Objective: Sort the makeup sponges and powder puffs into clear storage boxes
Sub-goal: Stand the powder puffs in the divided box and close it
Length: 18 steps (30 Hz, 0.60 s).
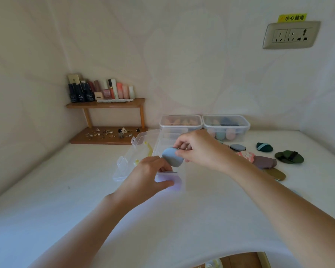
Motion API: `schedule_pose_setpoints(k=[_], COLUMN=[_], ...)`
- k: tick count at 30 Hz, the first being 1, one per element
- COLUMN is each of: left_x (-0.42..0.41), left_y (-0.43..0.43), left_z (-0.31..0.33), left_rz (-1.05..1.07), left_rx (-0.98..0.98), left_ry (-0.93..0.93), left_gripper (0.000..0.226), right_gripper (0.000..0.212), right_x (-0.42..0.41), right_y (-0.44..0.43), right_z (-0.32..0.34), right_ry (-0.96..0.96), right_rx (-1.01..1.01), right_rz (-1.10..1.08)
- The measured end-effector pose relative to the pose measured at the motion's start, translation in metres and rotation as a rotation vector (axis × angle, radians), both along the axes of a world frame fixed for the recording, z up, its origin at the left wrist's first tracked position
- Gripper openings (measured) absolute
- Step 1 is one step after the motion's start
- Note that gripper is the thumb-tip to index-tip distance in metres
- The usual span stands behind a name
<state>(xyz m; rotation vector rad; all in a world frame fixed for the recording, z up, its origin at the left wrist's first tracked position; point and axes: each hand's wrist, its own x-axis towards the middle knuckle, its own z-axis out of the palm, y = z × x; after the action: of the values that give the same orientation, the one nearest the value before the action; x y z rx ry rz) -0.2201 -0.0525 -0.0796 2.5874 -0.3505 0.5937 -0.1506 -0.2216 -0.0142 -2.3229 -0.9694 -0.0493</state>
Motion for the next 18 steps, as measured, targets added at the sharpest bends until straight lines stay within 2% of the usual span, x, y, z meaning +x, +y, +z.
schedule_pose_setpoints(k=[8, 11, 18], left_x=[0.000, -0.001, -0.004], left_y=[0.005, 0.006, 0.010], left_z=[-0.005, -0.005, -0.001], left_rz=[-0.016, 0.000, 0.038], left_rx=[-0.031, -0.033, -0.269], left_ry=[-0.072, -0.078, 0.030], left_gripper=[0.027, 0.025, 0.029], right_gripper=[0.013, 0.017, 0.017], right_x=[-0.003, -0.003, 0.007], right_y=[0.005, 0.006, 0.011], right_z=[0.004, 0.007, 0.017], right_ry=[-0.101, -0.104, -0.038], right_rx=[-0.136, -0.250, -0.486], right_rz=[0.009, 0.060, 0.089])
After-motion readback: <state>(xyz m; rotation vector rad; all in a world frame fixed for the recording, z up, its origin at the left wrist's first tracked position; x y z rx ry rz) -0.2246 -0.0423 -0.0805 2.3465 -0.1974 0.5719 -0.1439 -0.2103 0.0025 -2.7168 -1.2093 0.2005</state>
